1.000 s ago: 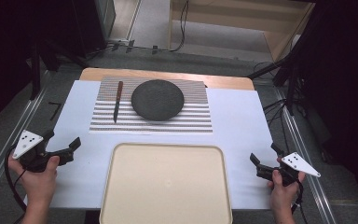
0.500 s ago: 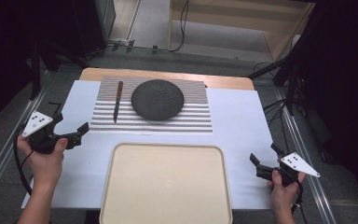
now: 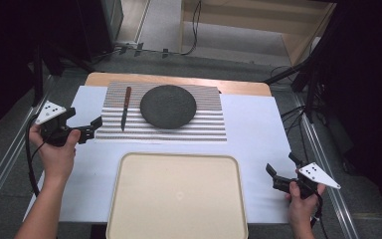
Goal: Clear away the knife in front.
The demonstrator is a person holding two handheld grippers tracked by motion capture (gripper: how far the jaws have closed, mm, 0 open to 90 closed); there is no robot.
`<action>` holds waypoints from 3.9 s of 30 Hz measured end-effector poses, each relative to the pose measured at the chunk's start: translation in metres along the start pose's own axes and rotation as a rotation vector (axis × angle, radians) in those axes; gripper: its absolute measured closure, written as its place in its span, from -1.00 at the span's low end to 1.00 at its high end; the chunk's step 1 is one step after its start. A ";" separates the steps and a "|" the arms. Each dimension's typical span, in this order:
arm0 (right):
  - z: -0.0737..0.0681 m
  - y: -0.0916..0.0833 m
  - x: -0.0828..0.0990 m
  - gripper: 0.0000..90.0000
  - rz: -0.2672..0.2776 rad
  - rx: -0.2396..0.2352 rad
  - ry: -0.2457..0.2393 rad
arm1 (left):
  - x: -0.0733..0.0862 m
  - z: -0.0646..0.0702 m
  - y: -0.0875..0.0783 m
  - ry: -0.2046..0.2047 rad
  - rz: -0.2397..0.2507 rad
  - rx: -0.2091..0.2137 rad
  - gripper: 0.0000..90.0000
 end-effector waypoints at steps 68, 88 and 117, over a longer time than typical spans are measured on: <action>0.000 0.003 0.001 -0.93 -0.016 0.004 -0.010 | 0.000 -0.011 0.193 -0.072 -0.585 -0.082 0.12; 0.001 0.003 0.001 -0.92 -0.011 0.004 -0.005 | 0.014 0.000 0.217 -0.058 -0.664 -0.150 0.51; 0.001 0.003 0.001 -0.92 -0.014 0.007 0.002 | 0.014 -0.004 0.211 -0.027 -0.672 -0.141 0.71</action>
Point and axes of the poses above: each handheld gripper's, and its own axes: y roughly forward along the jaws, x roughly out of its underside, z roughly to its right, the point moved 6 cm from there along y, roughly forward along the jaws, and after that the axes turned 6 degrees about -x, right-handed, at the moved point
